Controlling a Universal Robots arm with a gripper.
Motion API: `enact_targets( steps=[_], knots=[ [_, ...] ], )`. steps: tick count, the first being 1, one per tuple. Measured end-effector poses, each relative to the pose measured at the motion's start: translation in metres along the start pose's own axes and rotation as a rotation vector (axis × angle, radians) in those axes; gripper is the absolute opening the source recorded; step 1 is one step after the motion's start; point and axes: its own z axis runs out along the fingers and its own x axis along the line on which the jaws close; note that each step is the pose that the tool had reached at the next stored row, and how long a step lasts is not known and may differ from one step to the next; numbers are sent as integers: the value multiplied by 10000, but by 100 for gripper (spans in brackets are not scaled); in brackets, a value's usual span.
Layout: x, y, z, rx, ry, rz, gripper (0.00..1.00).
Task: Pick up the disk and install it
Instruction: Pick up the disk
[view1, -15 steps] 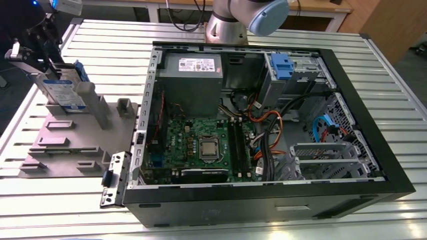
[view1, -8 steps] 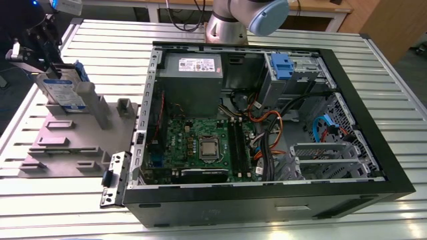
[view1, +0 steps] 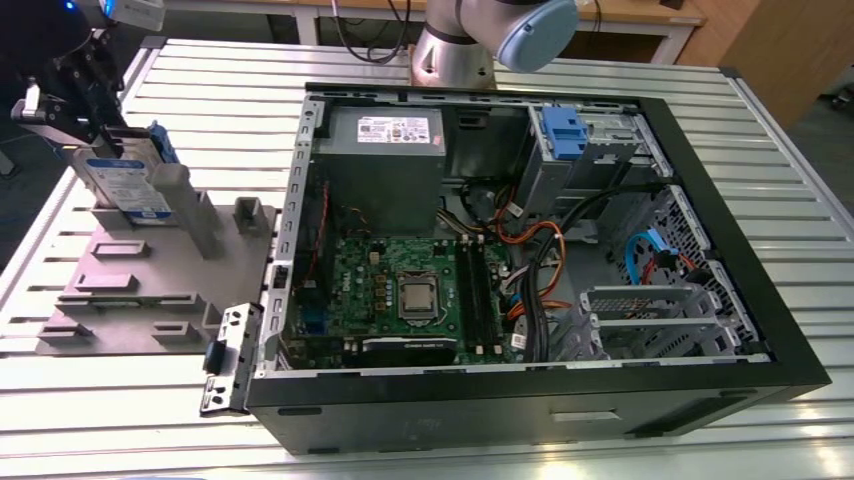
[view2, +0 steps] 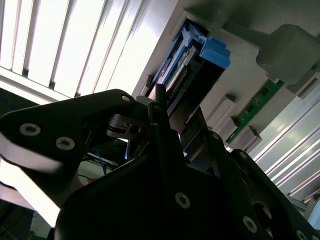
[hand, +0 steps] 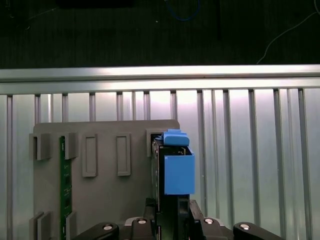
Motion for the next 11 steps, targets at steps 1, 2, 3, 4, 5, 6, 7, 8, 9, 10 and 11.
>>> enact_targets(
  steps=[1,2,3,4,5,6,7,8,9,10,11],
  knots=[
    [0,0,0,0,-1,0,35],
    [0,0,0,0,-1,0,35],
    [0,0,0,0,-1,0,35],
    [0,0,0,0,-2,0,35],
    [0,0,0,0,-2,0,35],
    [0,0,0,0,-3,0,35],
    [0,0,0,0,-3,0,35],
    [0,0,0,0,-4,0,35],
    [0,0,0,0,-4,0,35],
    [0,1,-3,0,-5,0,35],
    [0,1,-10,2,-6,0,35]
  ],
)
